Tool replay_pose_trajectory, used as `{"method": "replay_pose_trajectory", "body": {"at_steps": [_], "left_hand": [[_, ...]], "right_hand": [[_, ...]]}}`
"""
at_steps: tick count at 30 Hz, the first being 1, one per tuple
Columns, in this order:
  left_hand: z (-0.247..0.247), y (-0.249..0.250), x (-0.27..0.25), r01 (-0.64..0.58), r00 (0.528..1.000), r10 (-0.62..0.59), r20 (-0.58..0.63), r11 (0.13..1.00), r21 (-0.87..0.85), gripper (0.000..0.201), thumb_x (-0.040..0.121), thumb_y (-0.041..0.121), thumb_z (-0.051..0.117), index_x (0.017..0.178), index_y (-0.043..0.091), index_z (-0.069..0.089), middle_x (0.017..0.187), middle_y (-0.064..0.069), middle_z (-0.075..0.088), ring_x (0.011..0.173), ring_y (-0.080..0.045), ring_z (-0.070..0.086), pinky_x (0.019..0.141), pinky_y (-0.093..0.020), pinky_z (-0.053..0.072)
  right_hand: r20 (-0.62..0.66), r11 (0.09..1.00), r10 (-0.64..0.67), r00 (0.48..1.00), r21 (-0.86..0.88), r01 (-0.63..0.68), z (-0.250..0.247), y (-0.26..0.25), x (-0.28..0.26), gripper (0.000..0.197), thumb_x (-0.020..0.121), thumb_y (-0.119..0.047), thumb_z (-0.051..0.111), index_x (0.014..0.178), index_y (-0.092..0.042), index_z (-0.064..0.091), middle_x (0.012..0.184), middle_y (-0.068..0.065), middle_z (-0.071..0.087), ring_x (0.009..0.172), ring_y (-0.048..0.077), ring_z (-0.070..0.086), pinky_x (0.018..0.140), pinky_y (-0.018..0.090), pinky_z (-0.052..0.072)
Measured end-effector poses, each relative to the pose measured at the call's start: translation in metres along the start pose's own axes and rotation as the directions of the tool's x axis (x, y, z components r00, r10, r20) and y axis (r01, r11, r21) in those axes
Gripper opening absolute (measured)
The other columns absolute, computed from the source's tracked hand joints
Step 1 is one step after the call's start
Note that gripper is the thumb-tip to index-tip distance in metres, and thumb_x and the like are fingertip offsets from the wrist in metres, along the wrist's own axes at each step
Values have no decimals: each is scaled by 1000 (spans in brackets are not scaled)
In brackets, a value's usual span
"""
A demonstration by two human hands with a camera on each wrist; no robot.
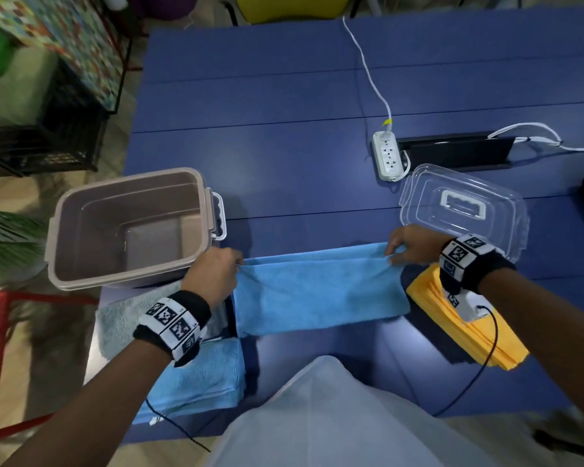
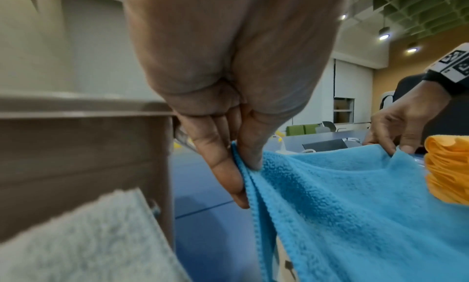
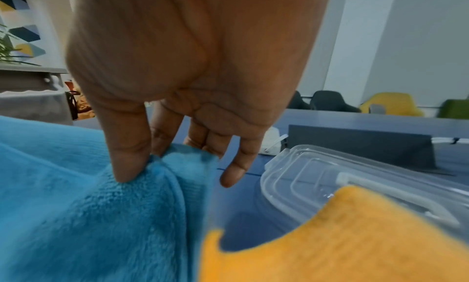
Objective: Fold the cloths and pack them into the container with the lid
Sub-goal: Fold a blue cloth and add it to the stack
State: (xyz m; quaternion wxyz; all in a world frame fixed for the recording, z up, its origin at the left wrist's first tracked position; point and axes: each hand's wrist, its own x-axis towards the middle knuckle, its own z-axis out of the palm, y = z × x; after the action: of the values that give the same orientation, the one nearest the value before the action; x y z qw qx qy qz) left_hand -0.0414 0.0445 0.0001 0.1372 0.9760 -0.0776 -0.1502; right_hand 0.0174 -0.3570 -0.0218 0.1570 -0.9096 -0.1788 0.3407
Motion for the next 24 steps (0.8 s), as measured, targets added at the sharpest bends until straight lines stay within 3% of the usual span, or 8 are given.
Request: {"method": "replay_pose_trajectory", "body": {"at_steps": [3,6,8,12,14,17,21,24], "left_hand": [[-15,-2,-11,4,996,-4,-91,1000,-2,24,81,-5,55,94,9,70,84,-18,69,84,-37,62,69,-36,46],[-22,-5,-20,-11,992,4,-123,999,-52,21,83,-3,54,93,10,69,83,-17,69,79,-36,62,64,-35,47],[-27,-6,-25,-1,991,-10,-132,997,-79,21,85,1,53,92,14,67,84,-15,68,75,-34,62,62,-35,49],[-42,-3,-32,17,978,-49,-203,987,-160,24,82,-1,55,90,13,73,85,-11,71,78,-30,64,71,-30,51],[-49,-2,-35,3,968,-51,-246,981,-194,24,79,-5,59,87,11,75,85,-8,73,79,-26,66,76,-24,48],[-62,0,-37,9,951,-74,-299,977,-211,25,73,-3,63,83,15,77,82,-3,75,76,-20,67,75,-18,44],[-84,9,-43,-68,902,-89,-422,937,-342,22,68,-1,69,65,20,74,65,2,71,59,-13,64,63,-23,52],[-98,15,-44,-120,875,-168,-454,834,-538,32,67,-4,66,50,23,58,49,13,58,46,-3,48,47,-16,41]], "right_hand": [[-152,999,-12,988,29,16,-6,14,-11,14,82,-21,75,88,-9,76,83,-2,63,80,18,62,76,23,38],[-346,975,22,938,215,57,-16,12,-27,14,78,-17,77,80,-3,75,72,5,65,65,4,60,67,24,39],[-466,937,99,879,340,75,-20,5,-39,11,76,-14,79,76,-5,74,66,5,64,58,-5,56,59,14,39],[-652,860,254,715,491,142,-25,-3,-54,18,70,-20,84,70,-7,71,58,5,57,50,3,44,49,10,33],[-703,836,263,660,508,207,-29,-10,-63,16,69,-22,83,67,-13,70,52,-8,57,49,1,44,50,10,34],[-752,779,295,590,547,307,-35,-20,-75,16,71,-10,83,75,-3,70,49,-22,59,47,-6,48,52,5,36],[-816,749,281,505,516,416,-47,-28,-90,22,69,-14,83,78,0,68,53,-20,61,48,-5,48,51,7,38],[-844,698,240,480,494,519,-59,-31,-102,21,72,-10,81,79,-17,62,59,-16,63,54,-3,51,56,11,44]]}}
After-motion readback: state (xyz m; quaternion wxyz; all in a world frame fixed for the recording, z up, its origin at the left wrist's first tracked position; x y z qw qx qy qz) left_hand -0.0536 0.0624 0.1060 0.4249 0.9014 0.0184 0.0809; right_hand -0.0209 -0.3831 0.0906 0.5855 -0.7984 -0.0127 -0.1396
